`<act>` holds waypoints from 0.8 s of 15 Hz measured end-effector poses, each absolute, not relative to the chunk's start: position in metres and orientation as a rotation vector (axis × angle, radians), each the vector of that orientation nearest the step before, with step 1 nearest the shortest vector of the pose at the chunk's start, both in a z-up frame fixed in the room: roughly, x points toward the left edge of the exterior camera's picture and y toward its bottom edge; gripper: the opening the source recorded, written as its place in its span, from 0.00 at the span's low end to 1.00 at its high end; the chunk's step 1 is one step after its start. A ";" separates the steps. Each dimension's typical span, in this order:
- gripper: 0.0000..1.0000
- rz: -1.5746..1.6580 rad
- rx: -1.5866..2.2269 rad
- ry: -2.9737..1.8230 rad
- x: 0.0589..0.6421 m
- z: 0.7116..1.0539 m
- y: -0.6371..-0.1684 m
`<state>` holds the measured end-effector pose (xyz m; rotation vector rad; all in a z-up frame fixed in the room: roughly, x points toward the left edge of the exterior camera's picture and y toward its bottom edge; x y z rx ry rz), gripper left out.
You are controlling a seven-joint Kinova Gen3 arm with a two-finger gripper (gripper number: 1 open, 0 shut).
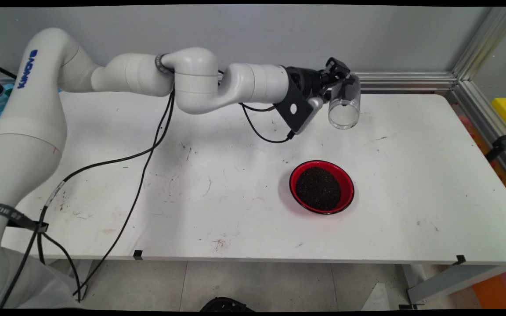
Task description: Pour the black seasoning powder in the red bowl
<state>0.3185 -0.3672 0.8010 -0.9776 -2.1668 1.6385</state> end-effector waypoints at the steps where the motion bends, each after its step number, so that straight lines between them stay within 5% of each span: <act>1: 0.00 1.655 -1.004 -2.161 0.317 0.799 -0.367; 12: 0.00 1.828 -1.352 -2.088 0.304 0.772 -0.366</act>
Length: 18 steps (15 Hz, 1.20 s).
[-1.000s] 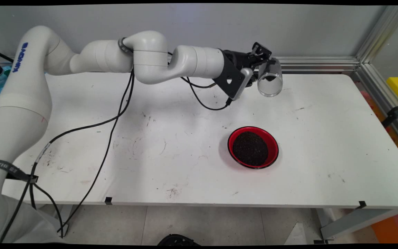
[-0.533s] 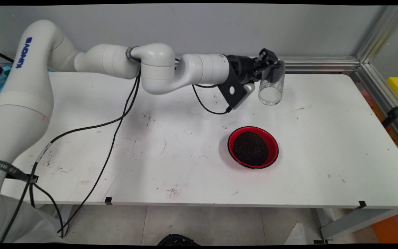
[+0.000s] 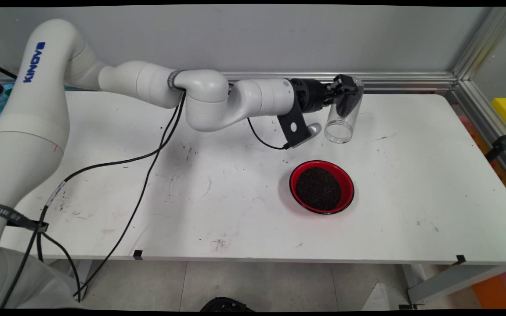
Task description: Pour the black seasoning powder in the red bowl
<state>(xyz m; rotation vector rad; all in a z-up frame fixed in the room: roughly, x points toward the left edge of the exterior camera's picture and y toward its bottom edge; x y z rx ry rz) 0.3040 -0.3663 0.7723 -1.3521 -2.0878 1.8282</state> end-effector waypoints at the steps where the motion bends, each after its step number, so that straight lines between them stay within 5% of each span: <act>1: 0.00 1.840 -1.378 -2.080 0.303 0.770 -0.366; 18: 0.00 1.994 -1.685 -1.932 0.296 0.743 -0.350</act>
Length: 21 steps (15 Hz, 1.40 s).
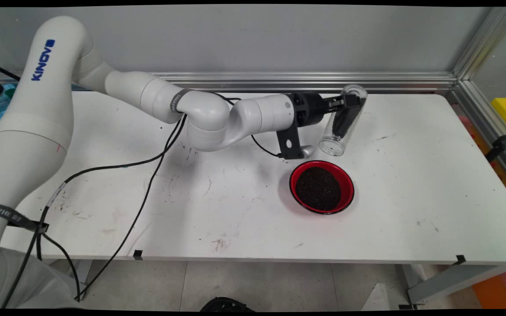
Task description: Pour the black seasoning powder in the red bowl
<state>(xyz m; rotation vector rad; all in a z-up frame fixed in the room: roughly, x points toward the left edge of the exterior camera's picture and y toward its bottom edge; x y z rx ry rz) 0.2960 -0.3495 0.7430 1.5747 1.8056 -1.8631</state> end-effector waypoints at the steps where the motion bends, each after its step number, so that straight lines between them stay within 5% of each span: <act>1: 0.00 -1.862 1.584 1.788 0.296 0.741 -0.347; 21: 0.00 -1.891 1.679 1.545 0.303 0.735 -0.316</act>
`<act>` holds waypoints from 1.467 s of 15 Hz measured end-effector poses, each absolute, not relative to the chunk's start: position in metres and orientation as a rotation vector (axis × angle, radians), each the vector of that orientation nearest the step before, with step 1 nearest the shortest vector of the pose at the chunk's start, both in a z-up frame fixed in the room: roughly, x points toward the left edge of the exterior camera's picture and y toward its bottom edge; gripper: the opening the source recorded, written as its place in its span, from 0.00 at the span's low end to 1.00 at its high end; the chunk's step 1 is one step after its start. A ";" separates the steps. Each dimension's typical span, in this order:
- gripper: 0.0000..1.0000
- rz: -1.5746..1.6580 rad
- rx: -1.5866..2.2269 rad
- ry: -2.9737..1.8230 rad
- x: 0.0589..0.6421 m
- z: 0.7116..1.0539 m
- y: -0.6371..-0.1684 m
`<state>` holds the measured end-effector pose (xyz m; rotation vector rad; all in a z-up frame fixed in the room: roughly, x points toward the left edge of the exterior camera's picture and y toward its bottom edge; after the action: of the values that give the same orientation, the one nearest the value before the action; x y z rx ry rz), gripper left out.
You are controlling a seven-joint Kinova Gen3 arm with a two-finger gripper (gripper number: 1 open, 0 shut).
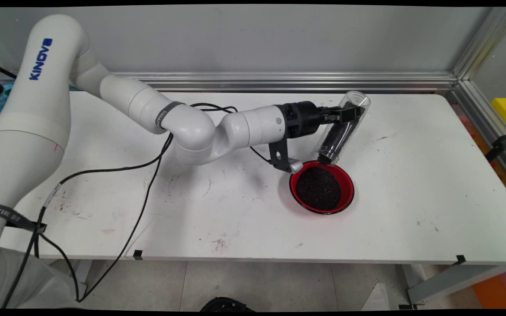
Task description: Pour the black seasoning powder in the red bowl
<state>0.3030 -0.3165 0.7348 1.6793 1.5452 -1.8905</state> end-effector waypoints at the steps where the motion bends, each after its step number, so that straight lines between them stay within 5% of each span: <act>1: 0.00 -1.897 1.677 1.536 0.303 0.736 -0.316; 22: 0.00 -1.982 1.613 1.468 0.305 0.744 -0.308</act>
<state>0.3049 -0.3077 0.7442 1.6127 1.4683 -1.9815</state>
